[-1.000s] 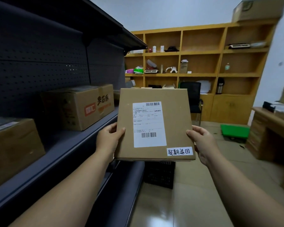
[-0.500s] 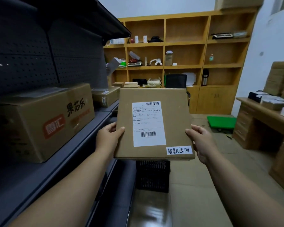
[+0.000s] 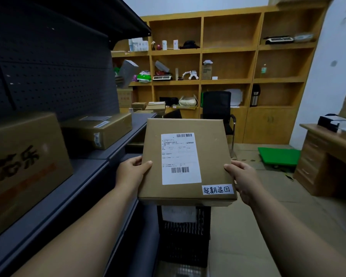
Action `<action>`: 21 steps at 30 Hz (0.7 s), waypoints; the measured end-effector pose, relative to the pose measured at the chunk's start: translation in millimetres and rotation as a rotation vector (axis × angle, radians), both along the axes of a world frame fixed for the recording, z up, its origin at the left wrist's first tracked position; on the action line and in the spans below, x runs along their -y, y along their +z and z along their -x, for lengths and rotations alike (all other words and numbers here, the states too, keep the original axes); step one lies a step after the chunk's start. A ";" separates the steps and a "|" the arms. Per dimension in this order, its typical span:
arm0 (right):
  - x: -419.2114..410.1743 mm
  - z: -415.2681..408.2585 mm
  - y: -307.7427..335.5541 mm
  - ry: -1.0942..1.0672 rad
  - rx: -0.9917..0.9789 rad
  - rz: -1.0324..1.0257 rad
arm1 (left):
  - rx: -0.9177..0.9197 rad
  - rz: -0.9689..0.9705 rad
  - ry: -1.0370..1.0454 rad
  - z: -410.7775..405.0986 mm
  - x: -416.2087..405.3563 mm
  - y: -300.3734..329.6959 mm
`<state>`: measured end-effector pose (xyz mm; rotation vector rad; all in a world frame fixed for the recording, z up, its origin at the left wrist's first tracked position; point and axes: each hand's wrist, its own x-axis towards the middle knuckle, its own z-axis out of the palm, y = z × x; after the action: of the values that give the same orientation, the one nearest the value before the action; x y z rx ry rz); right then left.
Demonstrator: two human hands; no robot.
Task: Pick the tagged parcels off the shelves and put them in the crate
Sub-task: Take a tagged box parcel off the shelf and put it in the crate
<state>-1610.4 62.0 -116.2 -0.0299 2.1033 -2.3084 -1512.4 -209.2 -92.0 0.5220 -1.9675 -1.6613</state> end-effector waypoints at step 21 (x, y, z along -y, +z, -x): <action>47.9 311.2 -59.3 -0.044 0.157 -0.103 | 0.163 -0.156 0.008 316.0 44.2 -62.4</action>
<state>-1921.7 14.1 -175.5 0.1940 2.1607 -2.1425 -1828.4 -253.4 -154.4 0.7440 -1.9541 -1.8280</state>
